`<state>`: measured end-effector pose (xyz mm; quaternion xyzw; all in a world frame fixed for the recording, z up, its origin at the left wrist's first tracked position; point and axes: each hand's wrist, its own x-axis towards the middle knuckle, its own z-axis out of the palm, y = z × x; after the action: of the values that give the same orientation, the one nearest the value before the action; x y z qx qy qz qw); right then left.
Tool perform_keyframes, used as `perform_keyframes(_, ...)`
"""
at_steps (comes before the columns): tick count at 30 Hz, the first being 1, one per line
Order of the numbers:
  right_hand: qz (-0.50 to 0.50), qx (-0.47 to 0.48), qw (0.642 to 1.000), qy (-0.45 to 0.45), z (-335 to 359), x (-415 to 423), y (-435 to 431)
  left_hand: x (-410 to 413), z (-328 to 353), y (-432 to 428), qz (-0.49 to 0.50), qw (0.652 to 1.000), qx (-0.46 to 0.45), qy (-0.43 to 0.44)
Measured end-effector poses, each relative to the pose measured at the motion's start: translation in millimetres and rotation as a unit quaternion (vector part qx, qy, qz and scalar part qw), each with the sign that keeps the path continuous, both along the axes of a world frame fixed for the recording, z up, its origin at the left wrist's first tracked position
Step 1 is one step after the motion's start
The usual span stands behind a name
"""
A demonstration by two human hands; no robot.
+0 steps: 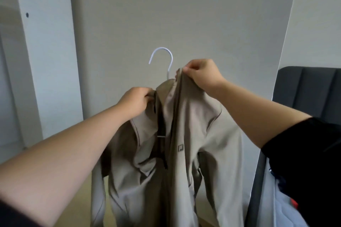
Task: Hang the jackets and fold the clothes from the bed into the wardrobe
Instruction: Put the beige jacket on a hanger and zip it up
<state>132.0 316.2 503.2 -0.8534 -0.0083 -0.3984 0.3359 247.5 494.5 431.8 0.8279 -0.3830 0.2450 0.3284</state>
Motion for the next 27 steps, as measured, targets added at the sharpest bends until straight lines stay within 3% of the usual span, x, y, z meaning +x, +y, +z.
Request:
perform_keyframes(2,-0.018,-0.136,0.984,0.116,-2.8,-1.9,-2.6,3.8,1.9,5.7,0.020,0.999,-0.031,0.009)
perform_keyframes(4,-0.060,-0.185,0.967,0.164,-6.2,-4.1,-9.2,7.8,3.0,11.6,0.036,0.998,-0.045,0.017)
perform_keyframes(9,-0.064,-0.168,0.962,0.205,-17.0,-5.2,-16.0,7.7,4.5,8.2,0.028,0.998,-0.041,0.041)
perform_keyframes(11,-0.080,-0.144,0.969,0.183,-21.0,-3.7,-19.1,4.7,7.7,4.0,0.041,0.998,-0.019,0.040)
perform_keyframes(16,-0.168,-0.061,0.979,0.103,-31.2,0.3,-32.0,-2.9,23.1,4.6,0.196,0.978,0.028,-0.062)
perform_keyframes(19,-0.222,-0.021,0.975,0.011,-34.3,1.3,-34.5,-12.3,41.8,-7.6,0.145,0.971,-0.180,0.065)
perform_keyframes(21,-0.242,0.000,0.969,-0.039,-32.1,1.3,-34.6,-20.2,42.8,-20.2,0.007,0.917,-0.332,0.220)
perform_keyframes(22,-0.239,0.000,0.970,-0.036,-31.0,1.1,-34.9,-24.7,36.0,-26.4,-0.045,0.892,-0.336,0.299)
perform_keyframes(23,-0.232,-0.008,0.972,-0.018,-30.7,0.7,-35.6,-30.3,25.1,-30.6,-0.063,0.889,-0.276,0.360)
perform_keyframes(24,-0.228,-0.015,0.974,0.003,-31.5,0.3,-37.0,-34.7,13.2,-31.6,-0.052,0.909,-0.172,0.377)
perform_keyframes(26,-0.227,-0.021,0.973,0.013,-37.0,-1.3,-41.8,-29.5,-3.8,-25.7,0.024,0.969,0.007,0.244)
perform_keyframes(27,-0.222,-0.022,0.975,0.005,-41.1,-2.6,-44.1,-24.5,-6.7,-20.6,0.065,0.989,0.024,0.133)
